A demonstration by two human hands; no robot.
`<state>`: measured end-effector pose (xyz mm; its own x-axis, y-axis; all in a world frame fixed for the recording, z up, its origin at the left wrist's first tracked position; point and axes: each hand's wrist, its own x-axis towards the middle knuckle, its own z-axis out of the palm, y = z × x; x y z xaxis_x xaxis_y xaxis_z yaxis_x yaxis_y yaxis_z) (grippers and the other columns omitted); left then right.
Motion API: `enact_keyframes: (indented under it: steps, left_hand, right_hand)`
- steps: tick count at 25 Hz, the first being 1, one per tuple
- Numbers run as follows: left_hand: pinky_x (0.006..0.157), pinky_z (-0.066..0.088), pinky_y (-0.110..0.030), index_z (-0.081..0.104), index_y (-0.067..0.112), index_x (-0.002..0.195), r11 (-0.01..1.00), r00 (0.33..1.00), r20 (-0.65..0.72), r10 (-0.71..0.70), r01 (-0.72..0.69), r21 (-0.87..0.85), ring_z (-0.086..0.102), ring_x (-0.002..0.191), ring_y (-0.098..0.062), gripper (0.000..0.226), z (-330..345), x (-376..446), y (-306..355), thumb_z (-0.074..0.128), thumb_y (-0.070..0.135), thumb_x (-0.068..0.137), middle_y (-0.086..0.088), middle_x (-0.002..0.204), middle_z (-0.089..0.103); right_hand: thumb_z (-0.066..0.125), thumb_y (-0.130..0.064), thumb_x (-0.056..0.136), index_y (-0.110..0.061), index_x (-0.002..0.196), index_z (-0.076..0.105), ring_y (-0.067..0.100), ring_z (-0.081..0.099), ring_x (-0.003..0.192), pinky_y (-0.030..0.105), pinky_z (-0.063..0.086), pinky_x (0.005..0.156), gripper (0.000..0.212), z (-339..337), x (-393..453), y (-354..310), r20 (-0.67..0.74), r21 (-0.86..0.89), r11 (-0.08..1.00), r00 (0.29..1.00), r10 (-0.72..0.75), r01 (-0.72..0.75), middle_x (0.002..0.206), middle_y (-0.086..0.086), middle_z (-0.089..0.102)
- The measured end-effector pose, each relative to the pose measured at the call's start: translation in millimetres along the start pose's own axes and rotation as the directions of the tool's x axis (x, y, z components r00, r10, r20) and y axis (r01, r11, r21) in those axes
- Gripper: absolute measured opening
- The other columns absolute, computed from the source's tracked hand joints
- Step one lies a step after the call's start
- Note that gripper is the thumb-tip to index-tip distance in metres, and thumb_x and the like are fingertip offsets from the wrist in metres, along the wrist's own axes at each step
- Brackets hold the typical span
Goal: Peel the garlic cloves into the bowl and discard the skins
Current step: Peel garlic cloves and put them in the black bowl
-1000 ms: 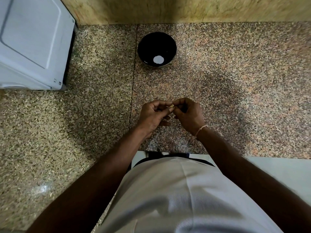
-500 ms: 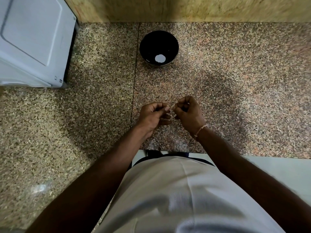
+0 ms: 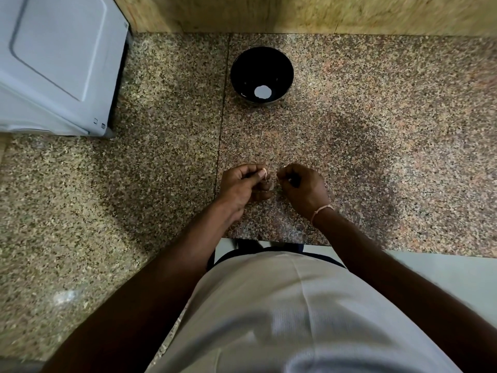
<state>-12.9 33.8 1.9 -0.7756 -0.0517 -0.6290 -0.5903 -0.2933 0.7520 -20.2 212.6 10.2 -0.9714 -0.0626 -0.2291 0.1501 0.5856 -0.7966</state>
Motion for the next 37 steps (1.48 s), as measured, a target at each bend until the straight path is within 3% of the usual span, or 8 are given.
enact_keyframes:
  steps: [4, 8, 10, 17, 23, 28, 34, 37]
  left_hand:
    - [0.056, 0.062, -0.032, 0.078, 0.010, 0.108, 1.000, 1.000, -0.012, 0.000, 0.001, 0.003, 0.076, 0.073, -0.017, 0.014, -2.9, 0.9, 1.6, 0.071, 0.004, 0.097, -0.002, 0.094, 0.080]
    - [0.056, 0.062, -0.033, 0.080, 0.016, 0.100, 1.000, 1.000, -0.016, 0.021, -0.020, 0.015, 0.076, 0.074, -0.018, 0.012, -2.6, 0.7, 0.4, 0.074, 0.007, 0.095, -0.002, 0.096, 0.080]
    - [0.057, 0.062, -0.033, 0.078, 0.015, 0.100, 0.999, 1.000, -0.013, 0.024, -0.023, 0.025, 0.077, 0.074, -0.019, 0.009, -1.4, 0.9, -1.1, 0.076, 0.008, 0.094, -0.004, 0.098, 0.080]
    - [0.056, 0.062, -0.034, 0.077, 0.014, 0.099, 0.997, 0.999, 0.019, 0.038, -0.039, 0.069, 0.076, 0.070, -0.022, 0.009, 2.9, -0.6, -0.3, 0.079, 0.009, 0.091, -0.008, 0.094, 0.080]
    - [0.059, 0.064, -0.039, 0.078, 0.022, 0.108, 0.975, 0.982, 0.102, 0.157, -0.171, 0.143, 0.074, 0.075, -0.021, 0.020, 4.1, -0.8, 1.3, 0.079, 0.011, 0.092, -0.013, 0.103, 0.077]
    - [0.068, 0.066, -0.041, 0.080, 0.015, 0.100, 0.972, 0.985, 0.107, 0.135, -0.153, 0.176, 0.076, 0.077, -0.023, 0.010, 1.7, 0.1, 0.8, 0.078, 0.008, 0.092, -0.010, 0.096, 0.079]
    - [0.066, 0.063, -0.031, 0.078, 0.009, 0.100, 0.999, 0.997, 0.066, 0.037, -0.039, 0.026, 0.075, 0.073, -0.020, 0.007, 9.2, -3.9, 1.2, 0.077, 0.007, 0.093, -0.013, 0.101, 0.080]
    - [0.063, 0.061, -0.028, 0.080, 0.013, 0.095, 1.000, 0.997, 0.077, 0.012, -0.013, 0.017, 0.074, 0.072, -0.018, 0.005, 12.0, -6.1, 1.1, 0.078, 0.010, 0.092, -0.012, 0.099, 0.080]
  right_hand:
    - [0.079, -0.014, 0.085, -0.023, 0.093, 0.074, 0.008, 0.071, 0.076, 0.027, 0.059, 0.069, 0.013, -0.5, -0.1, -2.4, 0.014, -0.015, 1.000, 1.000, -0.023, 0.023, 0.085, -0.008, 0.075]
    - [0.077, -0.020, 0.088, -0.024, 0.097, 0.077, 0.002, 0.070, 0.074, 0.010, 0.050, 0.063, 0.011, 2.0, 0.6, -8.0, 0.020, -0.023, 0.999, 0.999, -0.045, 0.046, 0.082, -0.011, 0.075]
    - [0.077, -0.024, 0.089, -0.023, 0.097, 0.078, 0.001, 0.070, 0.073, 0.008, 0.049, 0.060, 0.008, 3.5, 1.0, -12.1, 0.012, -0.003, 0.999, 0.999, -0.042, 0.042, 0.081, -0.011, 0.075]
    - [0.075, -0.023, 0.090, -0.019, 0.092, 0.078, 0.009, 0.071, 0.071, 0.025, 0.055, 0.061, 0.005, -0.1, 0.0, -9.9, -0.028, -0.027, 0.999, 0.999, -0.024, 0.024, 0.078, -0.007, 0.074]
    - [0.069, -0.020, 0.094, -0.012, 0.091, 0.073, 0.022, 0.068, 0.067, 0.042, 0.057, 0.064, 0.009, -3.4, -1.2, -12.4, -0.014, -0.101, 0.989, 0.993, -0.113, 0.111, 0.076, 0.003, 0.072]
    - [0.067, -0.022, 0.096, -0.014, 0.089, 0.071, 0.020, 0.064, 0.065, 0.041, 0.055, 0.061, 0.011, -5.8, -2.5, -15.3, -0.056, -0.111, 0.988, 0.992, -0.113, 0.106, 0.074, 0.000, 0.069]
    - [0.068, -0.023, 0.095, -0.016, 0.090, 0.074, 0.013, 0.064, 0.064, 0.031, 0.050, 0.057, 0.010, -3.8, -2.9, -16.6, -0.104, -0.038, 0.997, 0.992, -0.066, 0.063, 0.073, -0.005, 0.069]
    - [0.069, -0.024, 0.096, -0.017, 0.090, 0.074, 0.013, 0.067, 0.067, 0.033, 0.054, 0.060, 0.010, -3.8, -3.2, -16.6, -0.121, 0.001, 0.999, 0.991, -0.052, 0.052, 0.076, -0.004, 0.072]
